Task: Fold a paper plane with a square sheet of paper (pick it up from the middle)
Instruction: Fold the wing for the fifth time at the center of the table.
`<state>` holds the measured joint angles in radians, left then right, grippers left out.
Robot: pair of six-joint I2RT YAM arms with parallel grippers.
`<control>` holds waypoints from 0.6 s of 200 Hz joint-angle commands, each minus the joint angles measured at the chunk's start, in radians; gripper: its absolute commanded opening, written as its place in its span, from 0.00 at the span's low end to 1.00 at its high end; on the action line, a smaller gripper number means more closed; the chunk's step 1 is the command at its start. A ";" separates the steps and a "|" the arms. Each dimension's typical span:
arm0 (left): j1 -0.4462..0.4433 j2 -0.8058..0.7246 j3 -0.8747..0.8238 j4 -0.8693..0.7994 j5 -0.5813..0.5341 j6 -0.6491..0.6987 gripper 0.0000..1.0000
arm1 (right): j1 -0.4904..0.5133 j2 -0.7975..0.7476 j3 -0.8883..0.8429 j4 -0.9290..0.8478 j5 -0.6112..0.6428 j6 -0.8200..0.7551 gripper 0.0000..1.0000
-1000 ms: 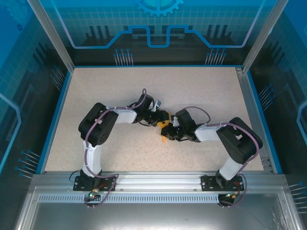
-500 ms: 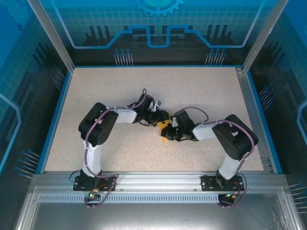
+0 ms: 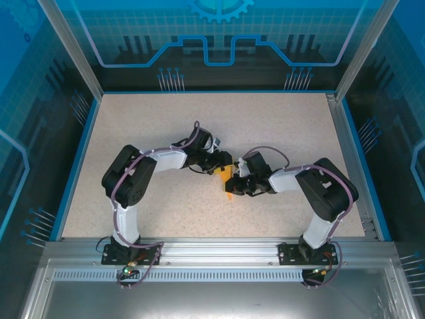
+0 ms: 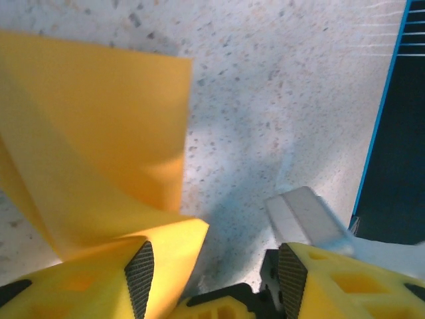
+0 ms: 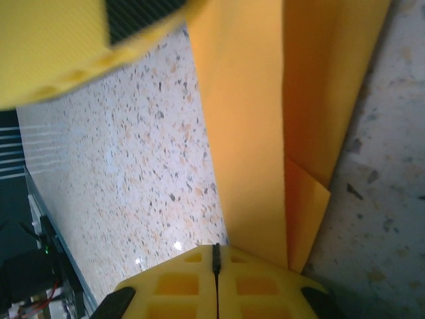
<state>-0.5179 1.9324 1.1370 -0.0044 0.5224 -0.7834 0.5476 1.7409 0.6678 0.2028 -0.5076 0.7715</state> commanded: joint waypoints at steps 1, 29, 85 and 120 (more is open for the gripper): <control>-0.002 -0.094 -0.005 0.005 -0.009 -0.003 0.55 | -0.025 0.039 -0.024 -0.187 -0.042 -0.099 0.06; -0.002 -0.144 -0.067 0.029 -0.018 -0.020 0.52 | -0.047 0.040 -0.027 -0.182 -0.063 -0.107 0.06; -0.033 -0.115 -0.097 0.067 -0.016 -0.041 0.32 | -0.055 0.048 -0.026 -0.169 -0.072 -0.097 0.06; -0.033 -0.076 -0.106 0.060 -0.066 -0.073 0.00 | -0.054 0.048 -0.029 -0.158 -0.069 -0.084 0.06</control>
<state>-0.5503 1.8225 1.0439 0.0540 0.4896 -0.8425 0.5030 1.7512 0.6682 0.1642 -0.6033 0.6903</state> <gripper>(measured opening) 0.114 0.062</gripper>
